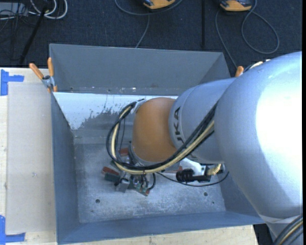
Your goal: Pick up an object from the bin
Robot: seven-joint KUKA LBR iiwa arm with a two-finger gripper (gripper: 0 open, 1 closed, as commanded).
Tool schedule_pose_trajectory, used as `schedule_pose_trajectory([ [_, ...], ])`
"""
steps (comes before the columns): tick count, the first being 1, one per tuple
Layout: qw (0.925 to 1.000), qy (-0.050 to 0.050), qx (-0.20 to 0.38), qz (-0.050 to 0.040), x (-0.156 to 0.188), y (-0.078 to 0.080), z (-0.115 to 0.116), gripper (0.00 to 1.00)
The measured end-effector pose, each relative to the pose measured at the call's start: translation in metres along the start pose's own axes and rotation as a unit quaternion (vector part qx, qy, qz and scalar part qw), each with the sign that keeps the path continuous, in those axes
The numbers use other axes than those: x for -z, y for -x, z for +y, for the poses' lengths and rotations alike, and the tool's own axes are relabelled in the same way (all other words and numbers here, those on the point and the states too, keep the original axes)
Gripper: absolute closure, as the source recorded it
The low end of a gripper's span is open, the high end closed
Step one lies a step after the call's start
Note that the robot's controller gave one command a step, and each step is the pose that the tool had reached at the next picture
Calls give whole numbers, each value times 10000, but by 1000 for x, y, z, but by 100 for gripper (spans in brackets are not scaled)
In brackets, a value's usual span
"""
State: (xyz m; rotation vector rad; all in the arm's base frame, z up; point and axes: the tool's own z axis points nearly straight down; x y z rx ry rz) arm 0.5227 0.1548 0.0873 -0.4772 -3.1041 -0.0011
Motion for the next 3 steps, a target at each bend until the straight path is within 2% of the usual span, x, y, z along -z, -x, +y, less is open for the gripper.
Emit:
schedule_pose_trajectory([
  [1,10000,5,2,-9,33,0,0,100],
  [2,10000,-1,0,2,35,1,0,100],
  [3,10000,8,4,-15,82,1,0,100],
])
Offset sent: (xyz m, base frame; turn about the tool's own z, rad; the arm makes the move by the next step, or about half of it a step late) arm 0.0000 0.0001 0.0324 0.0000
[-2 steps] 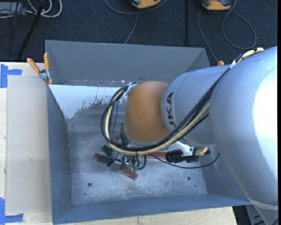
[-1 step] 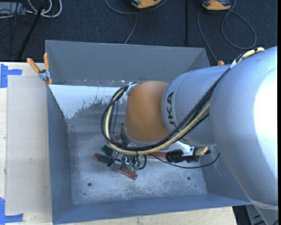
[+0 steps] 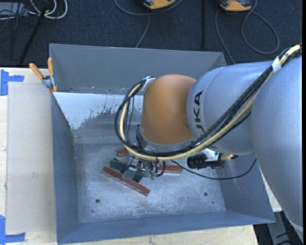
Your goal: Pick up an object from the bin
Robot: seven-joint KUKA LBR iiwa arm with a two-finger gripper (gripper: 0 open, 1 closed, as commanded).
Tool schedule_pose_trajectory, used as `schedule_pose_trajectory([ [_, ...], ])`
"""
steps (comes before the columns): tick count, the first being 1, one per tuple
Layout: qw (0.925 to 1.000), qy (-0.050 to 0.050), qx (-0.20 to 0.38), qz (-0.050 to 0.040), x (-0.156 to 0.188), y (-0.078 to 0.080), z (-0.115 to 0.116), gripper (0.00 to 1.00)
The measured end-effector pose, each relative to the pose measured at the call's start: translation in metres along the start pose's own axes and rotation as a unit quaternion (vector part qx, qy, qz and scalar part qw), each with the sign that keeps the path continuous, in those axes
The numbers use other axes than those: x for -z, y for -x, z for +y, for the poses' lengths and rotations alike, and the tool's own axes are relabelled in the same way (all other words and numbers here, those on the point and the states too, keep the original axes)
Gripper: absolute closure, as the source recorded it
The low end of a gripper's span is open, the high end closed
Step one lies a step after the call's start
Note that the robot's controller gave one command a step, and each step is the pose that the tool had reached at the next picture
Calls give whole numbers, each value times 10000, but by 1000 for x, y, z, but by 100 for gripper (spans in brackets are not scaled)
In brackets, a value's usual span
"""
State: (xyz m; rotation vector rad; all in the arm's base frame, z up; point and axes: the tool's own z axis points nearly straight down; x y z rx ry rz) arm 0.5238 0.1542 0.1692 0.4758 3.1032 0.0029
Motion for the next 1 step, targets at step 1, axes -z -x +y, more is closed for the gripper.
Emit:
schedule_pose_trajectory([
  [1,10000,-12,6,16,0,0,0,100],
])
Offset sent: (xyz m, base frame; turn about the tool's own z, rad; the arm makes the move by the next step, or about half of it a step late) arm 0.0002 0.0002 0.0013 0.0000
